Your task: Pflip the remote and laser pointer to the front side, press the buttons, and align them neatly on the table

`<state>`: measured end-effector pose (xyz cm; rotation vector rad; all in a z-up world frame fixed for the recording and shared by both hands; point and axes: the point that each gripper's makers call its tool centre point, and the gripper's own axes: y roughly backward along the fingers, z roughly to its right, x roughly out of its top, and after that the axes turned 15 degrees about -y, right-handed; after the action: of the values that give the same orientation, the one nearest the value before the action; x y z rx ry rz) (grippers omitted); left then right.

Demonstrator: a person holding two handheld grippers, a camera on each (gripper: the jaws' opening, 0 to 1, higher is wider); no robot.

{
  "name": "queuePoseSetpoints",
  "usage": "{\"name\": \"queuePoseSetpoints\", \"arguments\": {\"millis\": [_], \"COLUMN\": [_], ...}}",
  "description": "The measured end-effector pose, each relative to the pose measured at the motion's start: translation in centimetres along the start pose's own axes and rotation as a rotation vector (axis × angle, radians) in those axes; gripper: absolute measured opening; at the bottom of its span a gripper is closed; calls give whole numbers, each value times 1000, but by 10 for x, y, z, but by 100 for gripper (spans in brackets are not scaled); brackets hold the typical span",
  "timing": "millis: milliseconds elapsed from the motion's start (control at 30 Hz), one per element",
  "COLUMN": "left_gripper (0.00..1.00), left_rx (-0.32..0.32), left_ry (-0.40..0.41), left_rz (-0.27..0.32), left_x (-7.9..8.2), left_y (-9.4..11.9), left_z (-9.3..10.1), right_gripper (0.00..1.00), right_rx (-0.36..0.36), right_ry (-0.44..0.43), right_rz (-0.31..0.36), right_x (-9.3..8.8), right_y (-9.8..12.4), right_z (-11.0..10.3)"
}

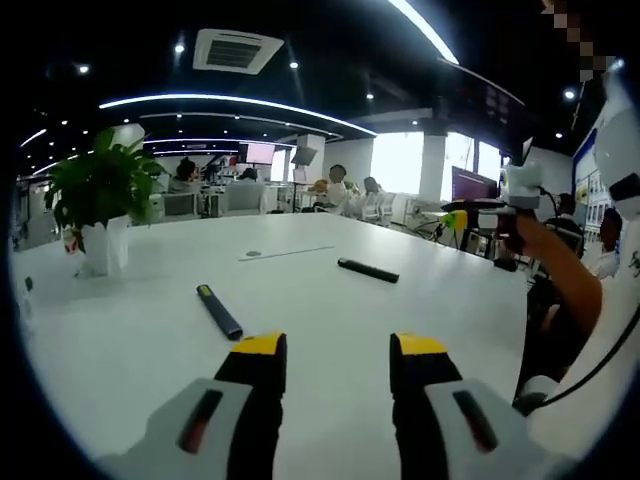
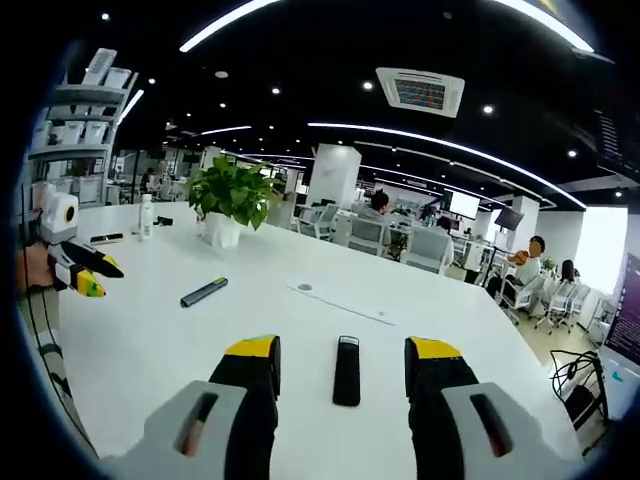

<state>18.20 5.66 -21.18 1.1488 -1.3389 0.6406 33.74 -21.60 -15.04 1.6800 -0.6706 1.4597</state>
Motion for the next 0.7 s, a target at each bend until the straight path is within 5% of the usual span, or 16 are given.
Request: {"name": "queuePoseSetpoints", "arguments": {"millis": [700], "left_gripper": [40], "left_rx": [0], "left_ry": [40], "left_rz": [14], "left_x": [0], "left_y": [1], "left_z": [7], "right_gripper": [52], "right_rx": [26], "right_ry": [-4], "right_rz": [-14], "right_x": [-1], "right_y": [-16], "right_z": [2]}}
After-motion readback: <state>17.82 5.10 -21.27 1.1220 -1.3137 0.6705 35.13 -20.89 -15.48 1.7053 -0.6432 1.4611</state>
